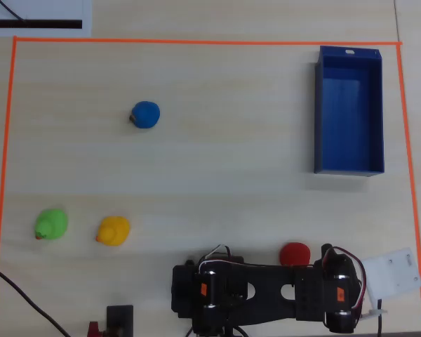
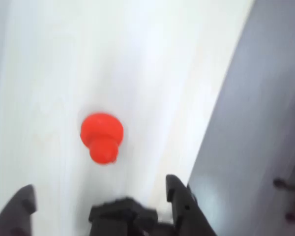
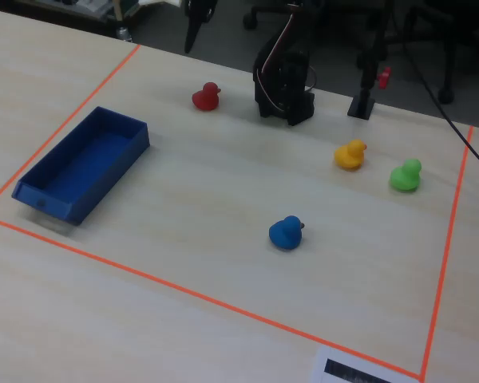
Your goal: Grasp red duck and put it into box.
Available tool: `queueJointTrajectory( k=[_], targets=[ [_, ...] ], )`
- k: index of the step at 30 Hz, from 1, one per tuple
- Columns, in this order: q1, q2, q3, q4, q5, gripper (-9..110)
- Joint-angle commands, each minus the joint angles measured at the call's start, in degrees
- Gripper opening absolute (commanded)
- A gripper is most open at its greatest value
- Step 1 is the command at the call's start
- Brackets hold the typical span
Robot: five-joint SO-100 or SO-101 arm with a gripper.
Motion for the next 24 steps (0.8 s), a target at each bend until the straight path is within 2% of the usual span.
queueJointTrajectory(
  k=[1,7,14,19,24],
  targets=[
    [0.79,-3.25,-1.49,1.58,-0.79,42],
    [2.37,-16.70,-8.96,3.16,-3.08,47],
    [4.92,-27.95,-12.39,9.05,-6.50,43],
    [3.08,-27.95,-7.47,11.69,-3.08,40],
    [0.35,-21.97,6.15,9.93,-2.29,37]
  ],
)
